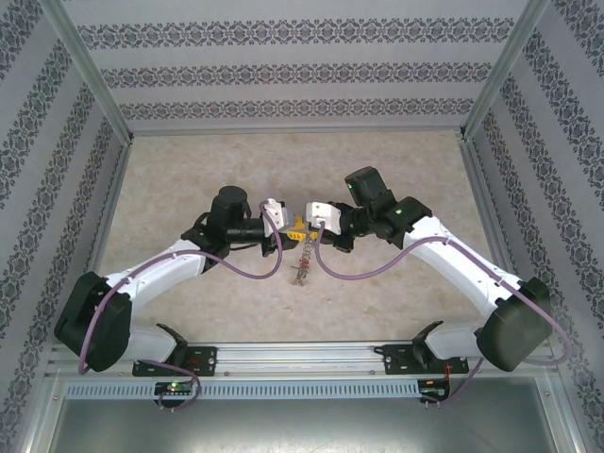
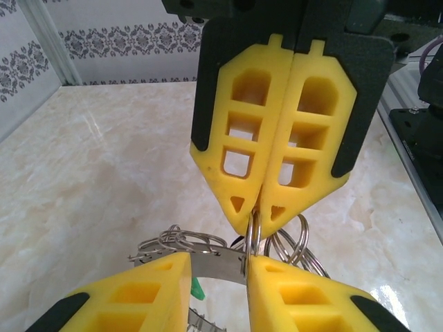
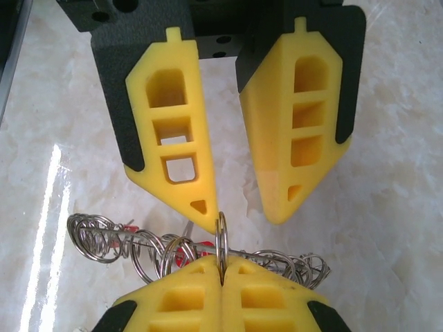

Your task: Put the keys on the keyring

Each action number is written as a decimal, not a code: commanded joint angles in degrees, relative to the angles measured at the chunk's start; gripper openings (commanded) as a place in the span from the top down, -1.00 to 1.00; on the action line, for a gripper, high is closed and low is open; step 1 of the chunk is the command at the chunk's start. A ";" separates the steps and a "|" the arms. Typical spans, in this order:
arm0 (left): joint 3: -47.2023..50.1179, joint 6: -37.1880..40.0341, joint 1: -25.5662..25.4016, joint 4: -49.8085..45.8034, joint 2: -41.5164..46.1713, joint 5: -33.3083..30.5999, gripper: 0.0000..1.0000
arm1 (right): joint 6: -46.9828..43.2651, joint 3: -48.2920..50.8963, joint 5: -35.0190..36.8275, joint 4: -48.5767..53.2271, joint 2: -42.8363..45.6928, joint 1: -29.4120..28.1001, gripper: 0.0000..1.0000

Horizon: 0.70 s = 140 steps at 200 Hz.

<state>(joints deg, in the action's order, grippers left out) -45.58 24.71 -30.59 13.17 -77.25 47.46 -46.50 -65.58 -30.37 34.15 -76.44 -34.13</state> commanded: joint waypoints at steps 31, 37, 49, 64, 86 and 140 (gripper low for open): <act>-2.47 2.23 -1.01 -1.85 -1.26 3.80 0.53 | 1.33 -2.57 -1.52 -0.89 -0.82 -1.40 1.00; -2.32 1.99 -0.97 -1.20 -1.24 3.73 0.56 | 1.68 -2.29 -2.09 -1.47 -0.70 -1.29 1.00; -2.39 1.88 -0.98 -1.17 -1.32 3.75 0.72 | 2.02 -2.08 -2.28 -1.86 -0.80 -1.38 1.00; -2.82 1.80 -1.05 -1.13 -1.51 3.73 0.71 | 1.95 -2.50 -1.97 -0.89 -1.40 -1.43 1.00; -3.08 1.66 -1.24 -0.54 -1.50 3.50 1.00 | 2.64 -2.73 -2.79 -0.76 -1.63 -1.64 0.94; 3.45 -11.64 -0.83 19.43 -1.17 2.31 1.00 | 4.84 2.70 -10.04 -5.06 -0.20 4.86 0.67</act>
<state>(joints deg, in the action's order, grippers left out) -44.45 20.99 -30.76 18.00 -78.19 49.21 -43.33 -65.43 -32.62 32.49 -77.52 -31.92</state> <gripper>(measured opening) 0.067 0.149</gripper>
